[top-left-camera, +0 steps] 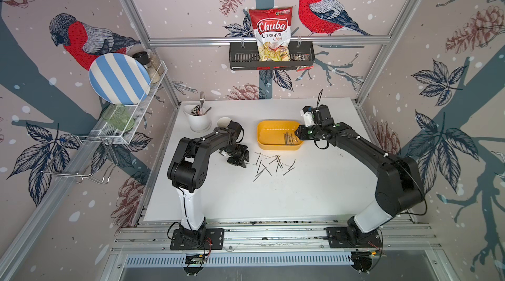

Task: Put the nails on the desktop into the storage box
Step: Pick up the nail from the center of the board.

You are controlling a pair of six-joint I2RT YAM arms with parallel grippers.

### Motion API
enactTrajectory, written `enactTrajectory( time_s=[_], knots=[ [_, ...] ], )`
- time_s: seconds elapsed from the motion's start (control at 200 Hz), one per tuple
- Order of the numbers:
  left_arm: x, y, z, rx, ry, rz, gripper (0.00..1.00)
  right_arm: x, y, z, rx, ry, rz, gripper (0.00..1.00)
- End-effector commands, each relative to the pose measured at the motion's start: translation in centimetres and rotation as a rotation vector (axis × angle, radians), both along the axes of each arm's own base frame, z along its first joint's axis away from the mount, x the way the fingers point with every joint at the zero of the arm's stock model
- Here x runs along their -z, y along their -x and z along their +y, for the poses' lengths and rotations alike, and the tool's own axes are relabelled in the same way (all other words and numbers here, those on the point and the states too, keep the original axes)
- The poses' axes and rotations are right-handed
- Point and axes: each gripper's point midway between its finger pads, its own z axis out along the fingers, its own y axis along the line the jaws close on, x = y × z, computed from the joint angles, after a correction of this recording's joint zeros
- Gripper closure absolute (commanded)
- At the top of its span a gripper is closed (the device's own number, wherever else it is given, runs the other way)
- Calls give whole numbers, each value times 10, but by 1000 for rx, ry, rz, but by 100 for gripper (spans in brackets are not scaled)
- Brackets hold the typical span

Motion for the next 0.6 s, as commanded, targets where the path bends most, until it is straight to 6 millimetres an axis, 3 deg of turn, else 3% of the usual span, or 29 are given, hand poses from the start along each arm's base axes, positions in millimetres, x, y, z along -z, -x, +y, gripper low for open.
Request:
enactTrajectory(
  time_s=[0.0,0.125,0.295,0.375,0.595],
  knots=[
    [19,12,24,44,-130,16,72,-3,-4,-1,11,-14,-16,77],
    [24,27,31,52,-147,43,82,-2,-4,-3,17,-21,-12,77],
    [27,32,38,52,-164,46,92,-3,-4,0,13,-45,-3,77],
    [24,26,41,53,-172,22,100,-4,-4,3,4,-60,2,78],
    [2,-15,54,161,-247,-107,100,-17,2,20,-72,-141,-3,76]
  ],
)
